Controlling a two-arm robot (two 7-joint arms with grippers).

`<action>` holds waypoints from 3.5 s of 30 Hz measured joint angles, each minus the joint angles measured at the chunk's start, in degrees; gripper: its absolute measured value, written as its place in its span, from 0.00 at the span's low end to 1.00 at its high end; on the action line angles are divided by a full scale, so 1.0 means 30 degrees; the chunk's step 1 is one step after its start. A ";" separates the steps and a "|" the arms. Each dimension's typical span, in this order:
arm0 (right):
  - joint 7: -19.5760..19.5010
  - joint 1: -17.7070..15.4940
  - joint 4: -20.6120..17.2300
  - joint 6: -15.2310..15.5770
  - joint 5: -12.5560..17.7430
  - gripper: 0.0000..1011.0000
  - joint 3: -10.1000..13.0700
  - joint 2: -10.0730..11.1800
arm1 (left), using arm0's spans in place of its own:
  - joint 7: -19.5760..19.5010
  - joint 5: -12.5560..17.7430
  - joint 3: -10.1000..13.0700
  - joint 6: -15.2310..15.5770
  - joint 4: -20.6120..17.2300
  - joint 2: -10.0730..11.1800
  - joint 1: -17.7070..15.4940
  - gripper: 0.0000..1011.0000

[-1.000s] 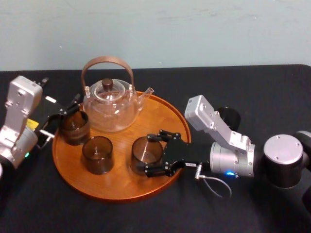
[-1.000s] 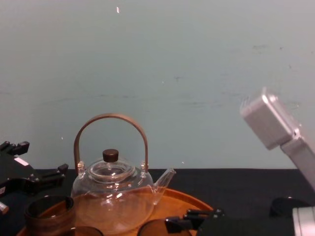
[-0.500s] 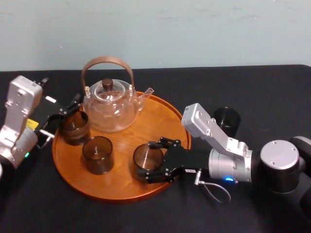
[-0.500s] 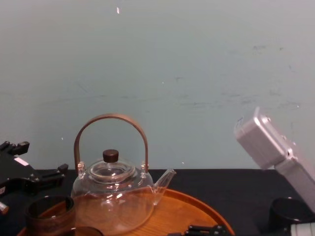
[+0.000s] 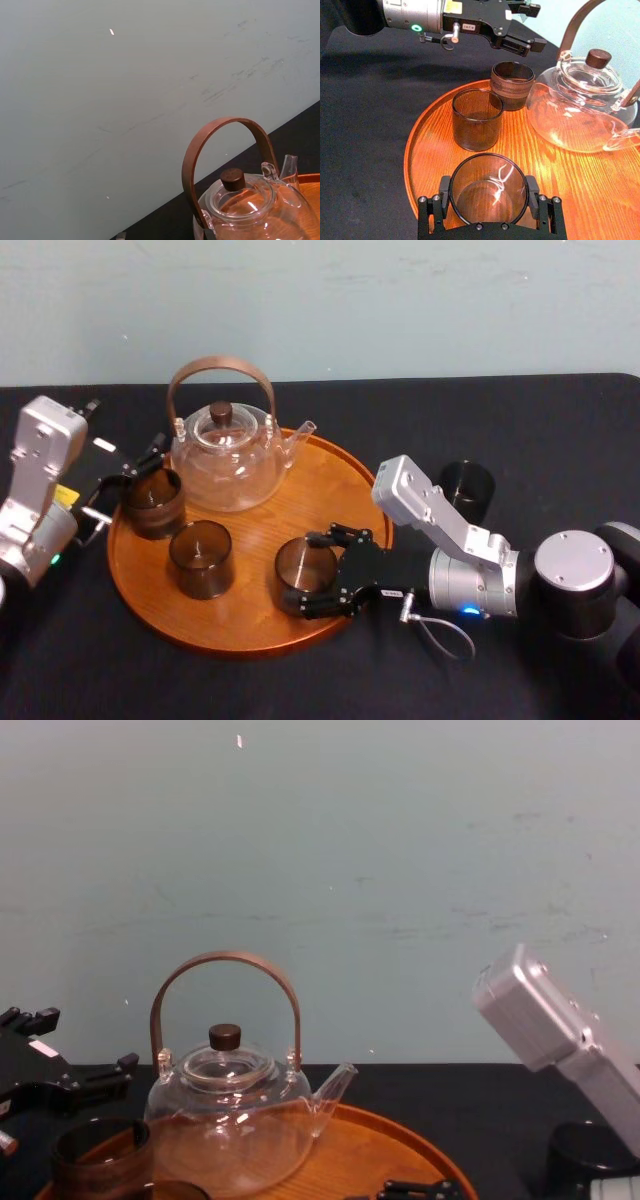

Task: Pick up the glass from the table and place it on the tray.

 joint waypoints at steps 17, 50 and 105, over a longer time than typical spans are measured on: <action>0.0033 0.0002 0.0001 0.0023 0.0062 0.99 0.0015 0.0001 | 0.0000 0.0000 0.0000 0.0000 0.0000 -0.0001 0.0000 0.99; 0.0708 -0.2992 -0.3731 -0.0942 0.2917 0.99 0.2461 0.4007 | 0.0000 -0.0001 0.0000 -0.0001 0.0000 0.0000 0.0000 0.99; -0.5025 -0.4929 -0.2186 0.2780 0.3040 0.99 0.8007 0.3040 | 0.0000 0.0000 0.0000 0.0000 0.0001 0.0000 0.0000 0.99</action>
